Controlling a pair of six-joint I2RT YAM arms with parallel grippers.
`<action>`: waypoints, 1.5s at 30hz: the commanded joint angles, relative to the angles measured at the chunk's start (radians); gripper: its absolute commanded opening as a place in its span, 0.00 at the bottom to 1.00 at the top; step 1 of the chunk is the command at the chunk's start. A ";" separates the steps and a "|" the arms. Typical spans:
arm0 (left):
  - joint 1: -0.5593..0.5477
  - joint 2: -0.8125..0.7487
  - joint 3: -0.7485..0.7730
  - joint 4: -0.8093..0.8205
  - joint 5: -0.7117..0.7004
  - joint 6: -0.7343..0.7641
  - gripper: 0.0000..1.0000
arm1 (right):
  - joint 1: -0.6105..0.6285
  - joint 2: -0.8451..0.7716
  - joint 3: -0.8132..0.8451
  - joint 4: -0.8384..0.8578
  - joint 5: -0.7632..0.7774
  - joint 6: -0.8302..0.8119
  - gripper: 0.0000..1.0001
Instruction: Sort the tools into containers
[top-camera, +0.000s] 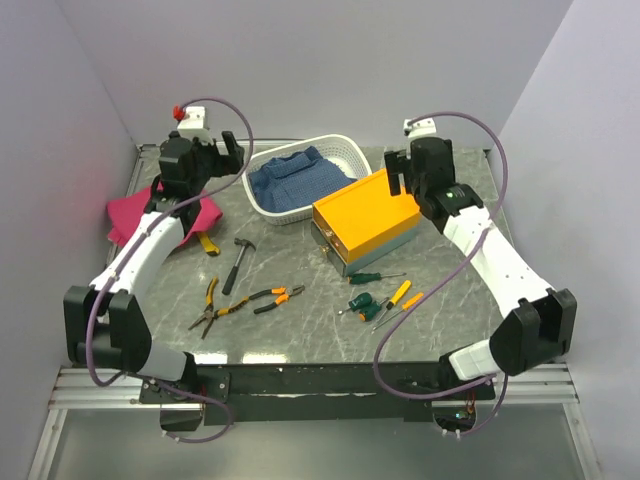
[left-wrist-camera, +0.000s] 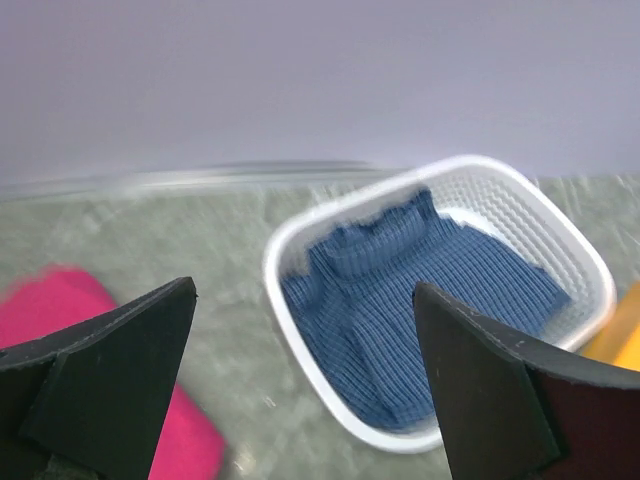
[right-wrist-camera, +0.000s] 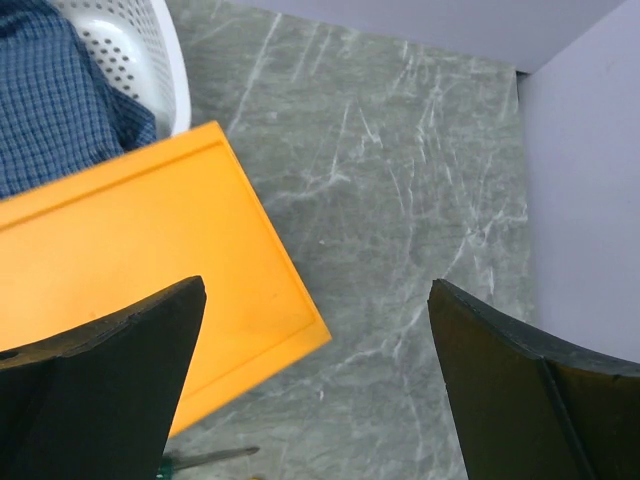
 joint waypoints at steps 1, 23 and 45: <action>0.004 0.026 0.057 -0.253 0.130 -0.181 0.97 | 0.009 0.045 0.140 -0.070 -0.029 0.061 1.00; 0.032 0.140 -0.050 -0.256 0.654 -0.377 0.96 | -0.033 0.026 0.170 -0.191 -0.418 0.292 0.93; -0.068 0.207 -0.253 0.272 0.772 -0.767 0.69 | -0.156 0.230 0.217 -0.294 -0.833 0.335 0.00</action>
